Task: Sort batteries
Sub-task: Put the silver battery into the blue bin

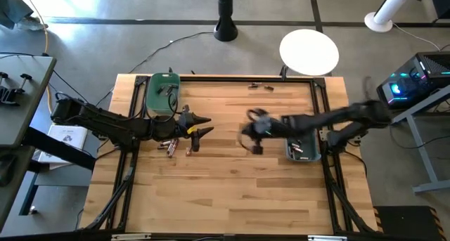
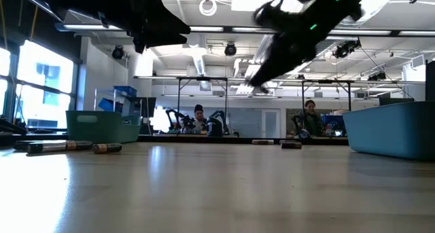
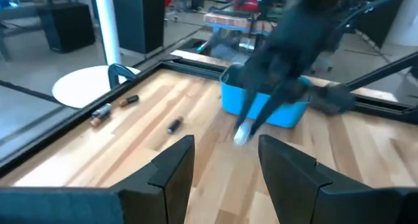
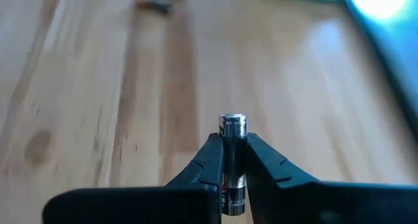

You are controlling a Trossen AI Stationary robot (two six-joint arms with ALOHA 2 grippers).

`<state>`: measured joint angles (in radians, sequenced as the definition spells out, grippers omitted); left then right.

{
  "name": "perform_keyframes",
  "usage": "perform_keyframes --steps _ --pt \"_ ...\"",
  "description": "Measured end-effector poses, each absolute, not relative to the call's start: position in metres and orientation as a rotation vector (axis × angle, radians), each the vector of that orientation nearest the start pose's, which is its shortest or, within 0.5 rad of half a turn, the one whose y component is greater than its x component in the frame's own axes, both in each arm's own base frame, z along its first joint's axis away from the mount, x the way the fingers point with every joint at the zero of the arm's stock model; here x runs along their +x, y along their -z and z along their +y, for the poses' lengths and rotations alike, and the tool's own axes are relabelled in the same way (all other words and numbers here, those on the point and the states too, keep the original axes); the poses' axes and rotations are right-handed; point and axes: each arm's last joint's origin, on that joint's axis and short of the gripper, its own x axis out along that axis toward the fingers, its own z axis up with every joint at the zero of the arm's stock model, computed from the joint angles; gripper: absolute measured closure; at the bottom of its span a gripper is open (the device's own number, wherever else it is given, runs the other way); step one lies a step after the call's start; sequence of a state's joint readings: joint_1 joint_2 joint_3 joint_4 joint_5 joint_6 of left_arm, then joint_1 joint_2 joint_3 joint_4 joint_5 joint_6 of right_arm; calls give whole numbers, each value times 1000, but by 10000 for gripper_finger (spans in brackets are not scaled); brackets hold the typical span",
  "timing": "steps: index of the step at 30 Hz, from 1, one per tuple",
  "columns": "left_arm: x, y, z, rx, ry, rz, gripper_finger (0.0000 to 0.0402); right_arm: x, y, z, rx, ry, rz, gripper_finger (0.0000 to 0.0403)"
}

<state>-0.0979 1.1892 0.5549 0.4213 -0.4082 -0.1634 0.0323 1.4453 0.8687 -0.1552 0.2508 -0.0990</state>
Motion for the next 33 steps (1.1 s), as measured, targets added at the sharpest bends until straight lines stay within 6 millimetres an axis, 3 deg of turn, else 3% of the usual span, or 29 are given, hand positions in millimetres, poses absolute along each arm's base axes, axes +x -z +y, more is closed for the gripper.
perform_keyframes --steps 4,8,11,17,22,33 --pt "246 -232 -15 -96 -336 178 239 241 -252 37 -2 428 646 383" --pt "246 -232 -15 -87 -335 180 239 187 -260 39 372 586 766 383" --pt "247 -232 -14 -63 -335 180 239 163 -252 34 499 690 912 383" --pt "248 -236 -15 -36 -299 146 239 150 -209 21 721 754 1152 383" --pt "248 -237 -15 -18 -288 144 239 138 -175 8 796 831 1245 384" --pt "248 -237 -15 -31 -285 142 238 137 -165 -10 860 827 1299 363"
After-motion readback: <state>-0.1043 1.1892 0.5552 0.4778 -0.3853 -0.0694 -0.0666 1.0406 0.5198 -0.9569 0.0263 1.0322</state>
